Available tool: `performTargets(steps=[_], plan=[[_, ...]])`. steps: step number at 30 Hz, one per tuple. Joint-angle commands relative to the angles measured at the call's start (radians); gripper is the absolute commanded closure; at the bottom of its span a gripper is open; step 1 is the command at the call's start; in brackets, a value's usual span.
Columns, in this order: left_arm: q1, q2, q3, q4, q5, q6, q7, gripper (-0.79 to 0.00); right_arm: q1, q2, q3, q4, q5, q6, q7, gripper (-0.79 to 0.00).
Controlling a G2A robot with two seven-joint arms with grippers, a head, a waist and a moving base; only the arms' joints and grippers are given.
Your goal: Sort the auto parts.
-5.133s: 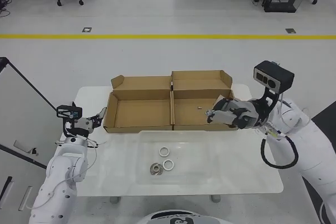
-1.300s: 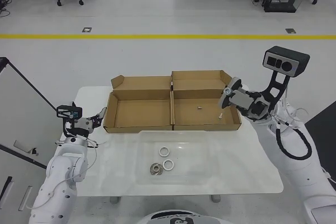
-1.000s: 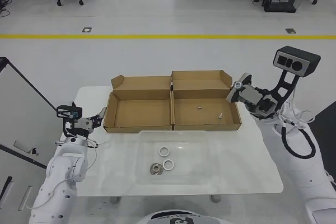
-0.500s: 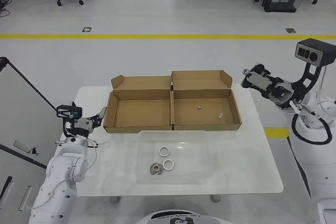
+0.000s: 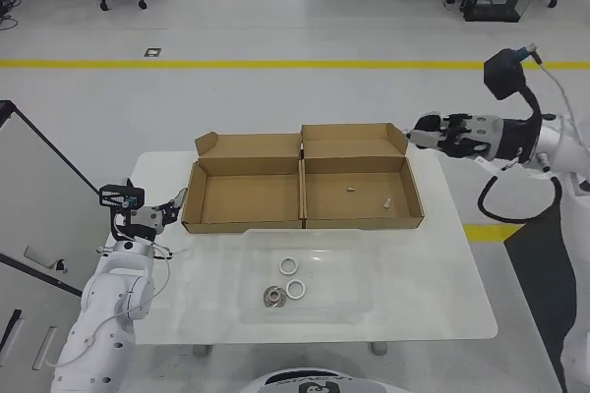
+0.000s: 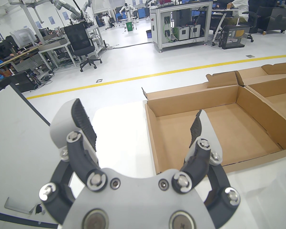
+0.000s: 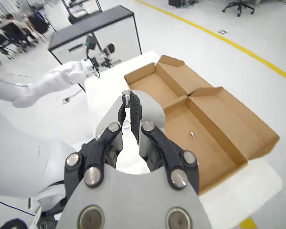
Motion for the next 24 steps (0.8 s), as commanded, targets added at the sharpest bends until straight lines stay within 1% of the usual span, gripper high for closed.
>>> performTargets(steps=[1, 6, 8, 11, 14, 19, 24], plan=[[0.000, 0.000, 0.000, 0.000, 0.000, 0.000, 0.000, -0.785, 0.041, 0.017, -0.050, -0.008, -0.138, 0.020, 0.020, 0.000], [0.000, 0.000, 0.000, 0.000, 0.000, 0.000, 0.000, -0.785, 0.138, 0.059, -0.207, 0.007, -0.411, 0.039, 0.039, 0.000], [0.000, 0.000, 0.000, 0.000, 0.000, 0.000, 0.000, -0.785, 0.179, 0.077, -0.293, 0.020, -0.533, 0.033, 0.034, 0.000], [0.000, 0.000, 0.000, 0.000, 0.000, 0.000, 0.000, -0.785, 0.246, 0.095, -0.410, 0.061, -0.636, 0.019, 0.019, 0.000], [0.000, 0.000, 0.000, 0.000, 0.000, 0.000, 0.000, -0.785, 0.311, 0.104, -0.530, 0.104, -0.725, 0.001, 0.001, 0.000], [0.000, 0.000, 0.000, 0.000, 0.000, 0.000, 0.000, -0.785, 0.415, 0.090, -0.702, 0.195, -0.778, -0.027, -0.027, 0.000], [0.000, 0.000, 0.000, 0.000, 0.000, 0.000, 0.000, -0.785, 0.503, 0.046, -0.859, 0.298, -0.821, -0.058, -0.058, 0.000]])
